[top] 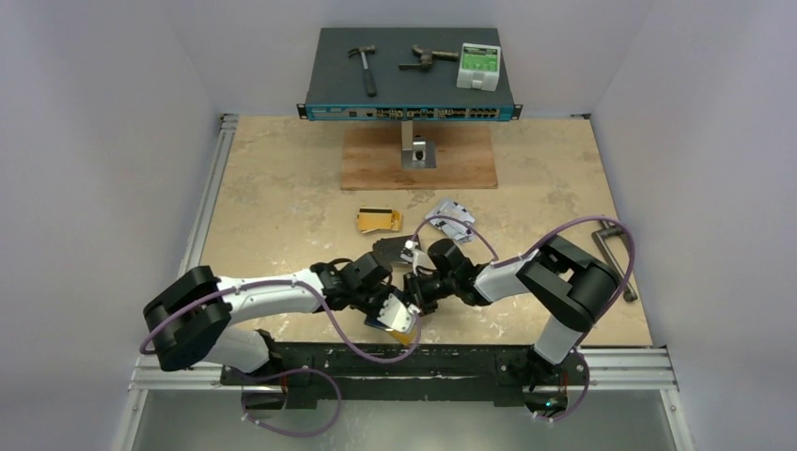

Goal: Put the credit cards into the card holder
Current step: Open the card holder at the center of the board.

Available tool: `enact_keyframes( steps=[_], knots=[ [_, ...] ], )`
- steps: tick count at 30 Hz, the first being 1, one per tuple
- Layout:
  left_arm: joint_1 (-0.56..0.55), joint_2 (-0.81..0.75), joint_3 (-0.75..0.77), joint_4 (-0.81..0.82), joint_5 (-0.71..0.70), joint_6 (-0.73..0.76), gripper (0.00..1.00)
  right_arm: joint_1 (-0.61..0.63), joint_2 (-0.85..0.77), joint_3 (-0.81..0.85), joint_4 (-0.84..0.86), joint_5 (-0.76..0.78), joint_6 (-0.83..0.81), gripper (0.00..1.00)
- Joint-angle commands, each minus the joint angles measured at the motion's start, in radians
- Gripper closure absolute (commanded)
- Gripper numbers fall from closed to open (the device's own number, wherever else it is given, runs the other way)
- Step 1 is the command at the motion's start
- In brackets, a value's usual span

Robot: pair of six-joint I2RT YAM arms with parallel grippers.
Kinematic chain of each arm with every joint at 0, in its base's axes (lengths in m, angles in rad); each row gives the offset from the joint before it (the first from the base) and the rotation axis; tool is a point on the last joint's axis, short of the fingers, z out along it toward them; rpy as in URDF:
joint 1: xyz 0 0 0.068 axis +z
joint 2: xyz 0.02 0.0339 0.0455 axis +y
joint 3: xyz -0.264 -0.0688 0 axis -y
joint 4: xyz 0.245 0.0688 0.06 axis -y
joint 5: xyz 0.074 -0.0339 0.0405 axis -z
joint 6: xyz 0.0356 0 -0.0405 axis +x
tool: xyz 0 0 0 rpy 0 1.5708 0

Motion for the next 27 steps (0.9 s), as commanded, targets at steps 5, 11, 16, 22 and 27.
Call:
enact_keyframes(
  steps=[5,11,16,22,27],
  knots=[
    [0.004,0.087,0.142,0.041,-0.071,-0.055,1.0,-0.012,-0.084,-0.067,-0.024,0.17,0.017,1.0],
    [0.085,0.004,0.295,-0.249,-0.048,-0.394,0.91,-0.012,-0.064,-0.055,0.016,0.156,0.015,1.0],
    [0.114,-0.065,0.342,-0.426,0.076,-0.649,0.87,-0.012,-0.04,-0.054,0.08,0.153,0.032,1.0],
    [0.129,-0.025,0.34,-0.409,0.24,-0.751,0.85,-0.012,-0.084,-0.044,0.094,0.194,0.02,1.0],
    [0.153,0.01,0.318,-0.367,0.257,-0.728,0.81,-0.012,-0.14,-0.034,0.091,0.243,-0.006,1.0]
  ],
)
